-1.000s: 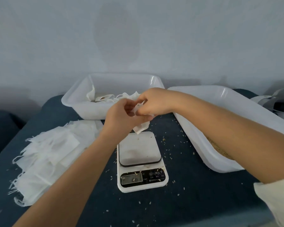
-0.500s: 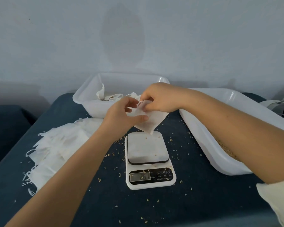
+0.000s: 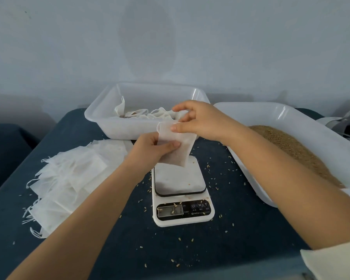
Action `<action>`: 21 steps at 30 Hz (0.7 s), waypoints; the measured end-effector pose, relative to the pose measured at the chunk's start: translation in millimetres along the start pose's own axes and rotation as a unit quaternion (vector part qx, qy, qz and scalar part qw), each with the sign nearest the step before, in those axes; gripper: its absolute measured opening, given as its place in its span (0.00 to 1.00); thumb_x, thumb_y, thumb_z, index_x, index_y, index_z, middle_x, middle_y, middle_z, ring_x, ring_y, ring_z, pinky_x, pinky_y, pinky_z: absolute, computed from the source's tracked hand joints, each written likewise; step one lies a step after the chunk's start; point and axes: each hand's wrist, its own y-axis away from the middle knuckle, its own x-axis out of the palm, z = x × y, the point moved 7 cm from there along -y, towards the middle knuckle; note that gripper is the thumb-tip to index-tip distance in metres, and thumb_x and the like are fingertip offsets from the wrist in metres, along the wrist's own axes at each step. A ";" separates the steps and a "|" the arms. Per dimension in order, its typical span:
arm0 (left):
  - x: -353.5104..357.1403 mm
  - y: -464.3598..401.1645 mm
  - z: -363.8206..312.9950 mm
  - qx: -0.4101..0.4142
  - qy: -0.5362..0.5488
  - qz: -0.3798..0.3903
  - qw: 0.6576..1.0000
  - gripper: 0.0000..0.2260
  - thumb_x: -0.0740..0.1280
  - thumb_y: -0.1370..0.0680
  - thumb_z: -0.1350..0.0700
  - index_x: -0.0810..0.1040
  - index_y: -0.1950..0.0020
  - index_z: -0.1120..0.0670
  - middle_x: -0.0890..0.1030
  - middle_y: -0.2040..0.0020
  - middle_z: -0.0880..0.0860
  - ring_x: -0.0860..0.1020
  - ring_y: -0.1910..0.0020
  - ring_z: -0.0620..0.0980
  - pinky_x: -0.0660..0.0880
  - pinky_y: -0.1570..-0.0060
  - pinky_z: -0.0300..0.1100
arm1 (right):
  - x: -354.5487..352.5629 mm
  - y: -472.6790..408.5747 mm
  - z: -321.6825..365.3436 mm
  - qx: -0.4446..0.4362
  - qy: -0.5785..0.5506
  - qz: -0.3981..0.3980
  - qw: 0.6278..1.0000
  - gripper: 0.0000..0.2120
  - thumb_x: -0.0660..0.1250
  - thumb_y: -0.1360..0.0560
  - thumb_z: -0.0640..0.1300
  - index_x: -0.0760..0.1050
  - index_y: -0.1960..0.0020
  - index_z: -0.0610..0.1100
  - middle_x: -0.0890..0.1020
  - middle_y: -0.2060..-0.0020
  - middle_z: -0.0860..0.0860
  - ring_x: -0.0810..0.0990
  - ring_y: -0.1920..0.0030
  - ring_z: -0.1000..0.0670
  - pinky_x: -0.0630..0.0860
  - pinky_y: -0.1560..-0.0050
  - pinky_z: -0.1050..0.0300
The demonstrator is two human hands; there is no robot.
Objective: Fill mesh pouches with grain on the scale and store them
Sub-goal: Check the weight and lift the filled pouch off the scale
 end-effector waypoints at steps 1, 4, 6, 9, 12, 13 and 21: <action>0.1 0.6 2.5 -0.002 0.011 -0.004 1.000 0.02 0.72 0.27 0.57 0.82 0.56 0.53 0.85 0.61 0.48 0.82 0.61 0.43 0.75 0.63 0.32 | 2.7 2.8 -11.9 0.030 -0.054 0.003 0.998 0.22 0.74 0.30 0.47 0.74 0.38 0.50 0.81 0.51 0.52 0.80 0.50 0.56 0.78 0.52 0.63; 1.2 1.8 10.5 -0.016 0.041 -0.008 0.999 0.04 0.71 0.27 0.57 0.82 0.53 0.53 0.85 0.56 0.51 0.83 0.55 0.46 0.78 0.54 0.40 | 15.5 11.7 -39.4 0.076 -0.130 0.033 0.988 0.11 0.74 0.29 0.44 0.79 0.48 0.49 0.83 0.52 0.51 0.83 0.51 0.54 0.82 0.53 0.57; 3.9 3.1 14.7 -0.026 0.063 0.001 0.998 0.07 0.70 0.26 0.56 0.82 0.50 0.54 0.85 0.53 0.53 0.83 0.52 0.50 0.78 0.49 0.47 | 23.0 15.6 -49.1 0.074 -0.135 0.043 0.987 0.06 0.73 0.28 0.44 0.80 0.53 0.52 0.84 0.56 0.53 0.83 0.55 0.56 0.81 0.57 0.59; 5.1 4.3 20.3 -0.035 0.058 0.002 0.998 0.08 0.70 0.27 0.54 0.82 0.49 0.54 0.84 0.52 0.53 0.82 0.50 0.51 0.77 0.45 0.51 | 27.5 15.8 -58.8 0.064 -0.137 0.027 0.988 0.04 0.72 0.27 0.42 0.80 0.55 0.51 0.84 0.59 0.54 0.83 0.59 0.57 0.80 0.61 0.62; 1.6 3.5 27.0 -0.044 0.022 -0.015 0.999 0.06 0.72 0.27 0.54 0.82 0.51 0.51 0.84 0.53 0.51 0.82 0.50 0.52 0.77 0.44 0.53 | 31.7 13.1 -68.9 0.069 -0.138 0.015 0.988 0.05 0.72 0.27 0.41 0.79 0.56 0.51 0.84 0.59 0.54 0.83 0.59 0.57 0.80 0.61 0.64; 0.1 3.1 28.7 -0.043 0.010 -0.020 0.999 0.05 0.72 0.27 0.55 0.82 0.52 0.50 0.84 0.53 0.51 0.82 0.50 0.52 0.77 0.45 0.52 | 34.3 12.4 -72.8 0.074 -0.139 0.017 0.987 0.05 0.72 0.27 0.41 0.80 0.55 0.50 0.84 0.59 0.54 0.83 0.59 0.57 0.80 0.61 0.64; -6.2 -2.6 49.3 -0.059 -0.117 -0.049 0.990 0.02 0.71 0.27 0.57 0.81 0.55 0.50 0.84 0.58 0.52 0.83 0.57 0.52 0.79 0.52 0.54 | 52.0 5.3 -98.3 0.134 -0.087 0.044 0.986 0.05 0.72 0.27 0.42 0.80 0.51 0.43 0.84 0.56 0.49 0.84 0.56 0.52 0.82 0.55 0.59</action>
